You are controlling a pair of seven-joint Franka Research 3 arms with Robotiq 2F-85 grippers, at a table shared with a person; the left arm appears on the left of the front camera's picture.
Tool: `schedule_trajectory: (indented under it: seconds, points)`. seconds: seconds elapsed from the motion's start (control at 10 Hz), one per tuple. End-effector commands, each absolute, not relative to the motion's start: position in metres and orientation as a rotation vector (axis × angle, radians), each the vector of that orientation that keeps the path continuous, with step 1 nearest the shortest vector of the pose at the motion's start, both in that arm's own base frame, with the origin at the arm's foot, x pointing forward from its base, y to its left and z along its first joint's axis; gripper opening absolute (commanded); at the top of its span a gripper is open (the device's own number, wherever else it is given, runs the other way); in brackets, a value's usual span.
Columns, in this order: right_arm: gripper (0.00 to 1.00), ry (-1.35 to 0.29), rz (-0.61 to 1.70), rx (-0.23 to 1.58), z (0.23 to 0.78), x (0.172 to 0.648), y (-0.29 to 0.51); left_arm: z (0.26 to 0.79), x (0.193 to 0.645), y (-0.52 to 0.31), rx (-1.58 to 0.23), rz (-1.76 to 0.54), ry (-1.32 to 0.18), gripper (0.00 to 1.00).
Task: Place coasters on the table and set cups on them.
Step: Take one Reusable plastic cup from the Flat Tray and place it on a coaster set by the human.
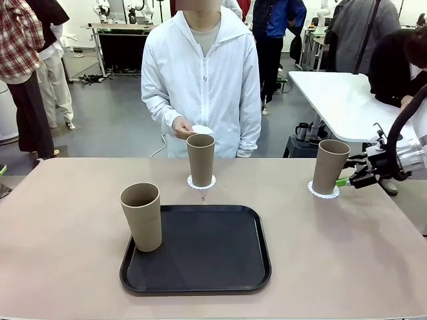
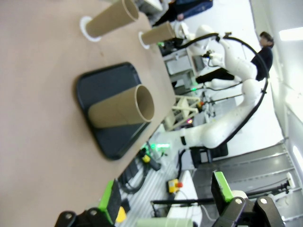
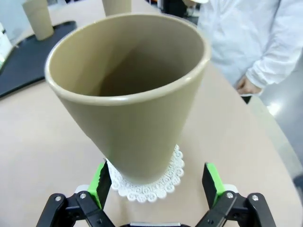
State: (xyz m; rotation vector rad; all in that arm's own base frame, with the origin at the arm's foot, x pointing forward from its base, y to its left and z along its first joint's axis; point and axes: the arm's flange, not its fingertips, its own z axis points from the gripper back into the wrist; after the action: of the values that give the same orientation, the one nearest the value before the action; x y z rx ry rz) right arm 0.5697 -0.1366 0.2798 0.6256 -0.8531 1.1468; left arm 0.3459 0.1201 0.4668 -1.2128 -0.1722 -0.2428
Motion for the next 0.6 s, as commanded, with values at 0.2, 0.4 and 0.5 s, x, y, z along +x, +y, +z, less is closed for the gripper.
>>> schedule_trajectory:
  seconds: [0.2,0.4,0.5]
  points:
    - [1.0,-0.665,1.154,0.454,0.34,0.56,-0.148,0.469,0.345,0.121,-1.219,-0.245,-0.18,1.0]
    - [1.0,-0.56,1.109,0.202,0.393,0.538,-0.113,0.469,0.345,0.121,-1.219,-0.245,-0.18,1.0]
    - [1.0,-0.56,1.137,0.121,0.419,0.524,-0.088,0.469,0.345,0.121,-1.219,-0.245,-0.18,1.0]
